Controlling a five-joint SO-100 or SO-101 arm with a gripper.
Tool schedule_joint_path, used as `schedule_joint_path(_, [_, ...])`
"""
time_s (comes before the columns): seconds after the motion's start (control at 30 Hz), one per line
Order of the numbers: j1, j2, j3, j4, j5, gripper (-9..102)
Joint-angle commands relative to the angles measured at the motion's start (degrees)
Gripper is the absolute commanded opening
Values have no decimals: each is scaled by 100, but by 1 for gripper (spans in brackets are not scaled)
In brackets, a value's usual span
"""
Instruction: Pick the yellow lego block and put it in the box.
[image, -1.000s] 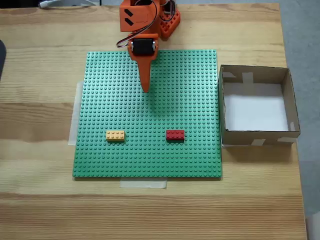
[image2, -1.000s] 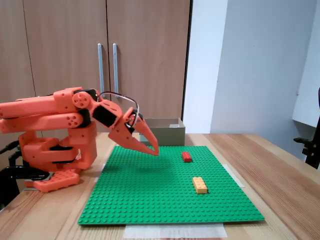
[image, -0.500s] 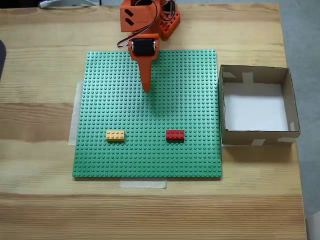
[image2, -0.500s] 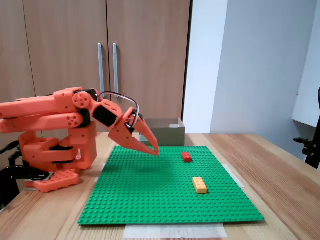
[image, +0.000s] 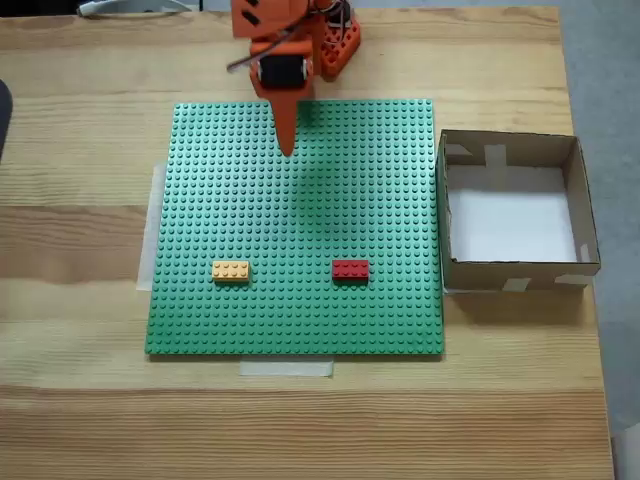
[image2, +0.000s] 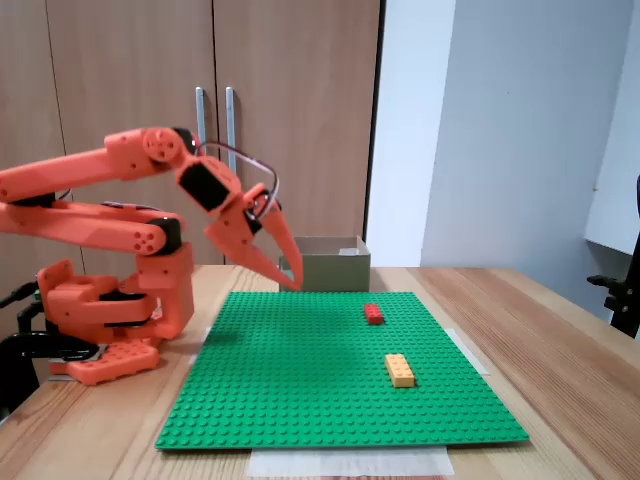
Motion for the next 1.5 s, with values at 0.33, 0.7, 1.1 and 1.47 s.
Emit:
schedule_joint_path(0.33, [879, -2250, -3076, 773, 62, -1])
schedule_joint_path(0.7, [1371, -4254, -4966, 1204, -299, 3])
schedule_joint_path(1.1, [2153, -5810, -5722, 861, -554, 18])
schedule_joint_path(1.47, [2048, -6548, -6196, 1002, -712, 24])
